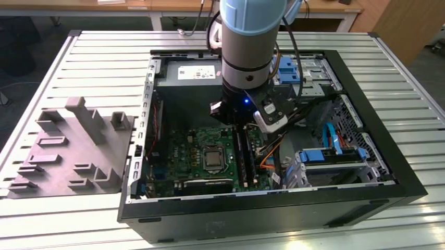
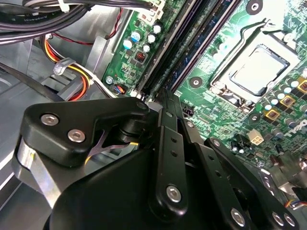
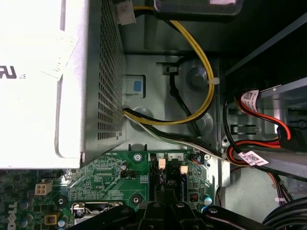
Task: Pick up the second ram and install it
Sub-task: 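Press down the second ram until it locks into place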
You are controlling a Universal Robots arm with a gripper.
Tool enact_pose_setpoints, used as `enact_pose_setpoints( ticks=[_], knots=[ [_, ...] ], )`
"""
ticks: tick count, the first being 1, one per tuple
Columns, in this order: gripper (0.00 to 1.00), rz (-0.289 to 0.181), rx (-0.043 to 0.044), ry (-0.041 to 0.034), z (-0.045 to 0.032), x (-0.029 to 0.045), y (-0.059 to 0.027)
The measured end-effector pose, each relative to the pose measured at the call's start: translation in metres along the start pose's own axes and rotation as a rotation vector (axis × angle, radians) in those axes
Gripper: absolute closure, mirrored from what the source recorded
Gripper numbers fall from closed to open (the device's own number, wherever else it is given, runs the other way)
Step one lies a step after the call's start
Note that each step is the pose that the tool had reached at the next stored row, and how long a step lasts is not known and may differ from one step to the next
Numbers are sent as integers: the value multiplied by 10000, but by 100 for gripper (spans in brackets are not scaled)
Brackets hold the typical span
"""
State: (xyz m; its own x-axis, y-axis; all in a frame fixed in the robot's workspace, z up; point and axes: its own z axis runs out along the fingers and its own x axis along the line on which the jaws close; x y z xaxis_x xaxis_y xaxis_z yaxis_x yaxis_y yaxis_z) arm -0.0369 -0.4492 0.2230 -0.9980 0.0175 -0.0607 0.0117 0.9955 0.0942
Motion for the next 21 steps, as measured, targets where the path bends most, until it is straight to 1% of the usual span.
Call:
enact_pose_setpoints(
  ticks=[13, 21],
  knots=[
    [89, 0, 6, 2, 43, 3, -5],
    [89, 0, 4, 1, 48, 4, -5]
  ],
)
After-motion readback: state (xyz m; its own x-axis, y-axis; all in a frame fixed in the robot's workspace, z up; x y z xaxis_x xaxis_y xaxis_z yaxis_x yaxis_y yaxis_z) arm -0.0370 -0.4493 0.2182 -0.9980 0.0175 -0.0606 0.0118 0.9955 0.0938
